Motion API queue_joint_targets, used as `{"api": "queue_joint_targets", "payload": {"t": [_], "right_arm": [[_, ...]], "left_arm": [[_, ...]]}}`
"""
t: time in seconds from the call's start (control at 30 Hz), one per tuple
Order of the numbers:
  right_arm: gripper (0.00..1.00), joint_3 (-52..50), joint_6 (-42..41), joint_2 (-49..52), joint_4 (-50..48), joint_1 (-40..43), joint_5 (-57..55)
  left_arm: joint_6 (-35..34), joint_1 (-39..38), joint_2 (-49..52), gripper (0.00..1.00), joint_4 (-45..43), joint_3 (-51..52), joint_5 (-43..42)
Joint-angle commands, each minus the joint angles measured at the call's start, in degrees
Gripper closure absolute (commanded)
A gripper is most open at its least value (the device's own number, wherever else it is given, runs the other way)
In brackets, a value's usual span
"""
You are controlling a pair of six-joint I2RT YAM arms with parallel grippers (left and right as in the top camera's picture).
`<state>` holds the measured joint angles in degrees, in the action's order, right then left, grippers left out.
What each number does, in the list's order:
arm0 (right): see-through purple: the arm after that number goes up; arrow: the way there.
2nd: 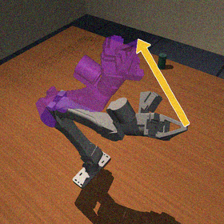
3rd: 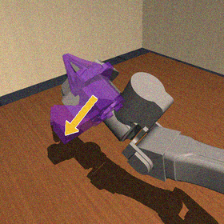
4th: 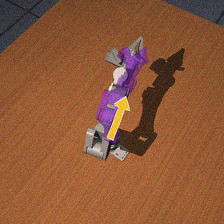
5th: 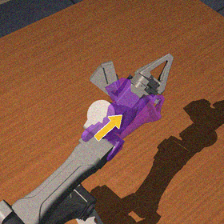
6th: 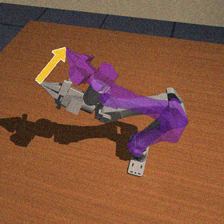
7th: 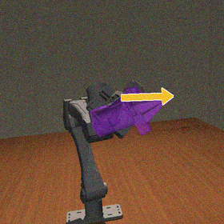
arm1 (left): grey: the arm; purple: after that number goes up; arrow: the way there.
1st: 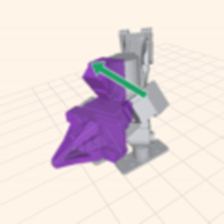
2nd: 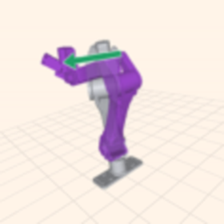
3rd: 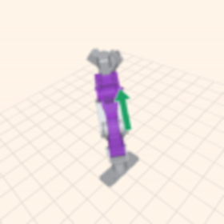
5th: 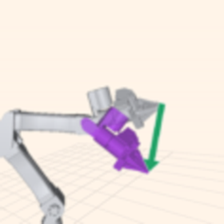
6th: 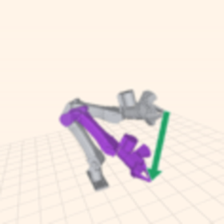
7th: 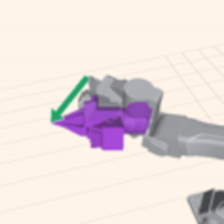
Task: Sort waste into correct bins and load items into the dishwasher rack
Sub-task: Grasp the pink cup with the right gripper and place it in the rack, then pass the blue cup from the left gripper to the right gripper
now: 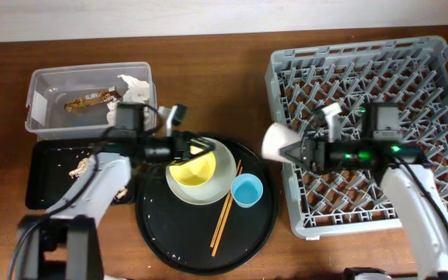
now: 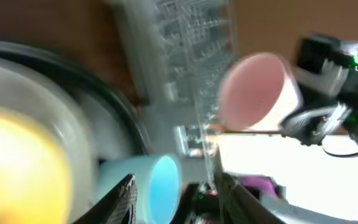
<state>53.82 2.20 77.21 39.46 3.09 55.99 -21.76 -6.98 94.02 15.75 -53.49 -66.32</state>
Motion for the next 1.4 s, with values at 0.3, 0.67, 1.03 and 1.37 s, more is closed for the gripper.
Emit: {"api": "queue_joint_targets", "payload": {"t": [0.3, 0.67, 1.03, 1.37], "right_arm": [[0.50, 40.7, -2.9, 6.1, 48.1, 12.9, -50.7], [0.44, 42.5, -2.9, 29.3, 49.0, 11.0, -49.4], [0.12, 37.1, -2.6, 29.4, 45.9, 9.4, -49.4], [0.08, 38.1, -2.6, 4.4, 48.2, 9.3, -45.0]], "left_arm": [[16.9, 6.4, -20.8, 0.57, 32.4, 0.2, 44.8], [16.9, 6.4, -20.8, 0.57, 32.4, 0.2, 44.8], [16.9, 4.7, -20.8, 0.51, 32.3, 0.2, 44.7], [14.7, -21.3, -13.7, 0.39, 16.5, 0.2, 45.4]]}}
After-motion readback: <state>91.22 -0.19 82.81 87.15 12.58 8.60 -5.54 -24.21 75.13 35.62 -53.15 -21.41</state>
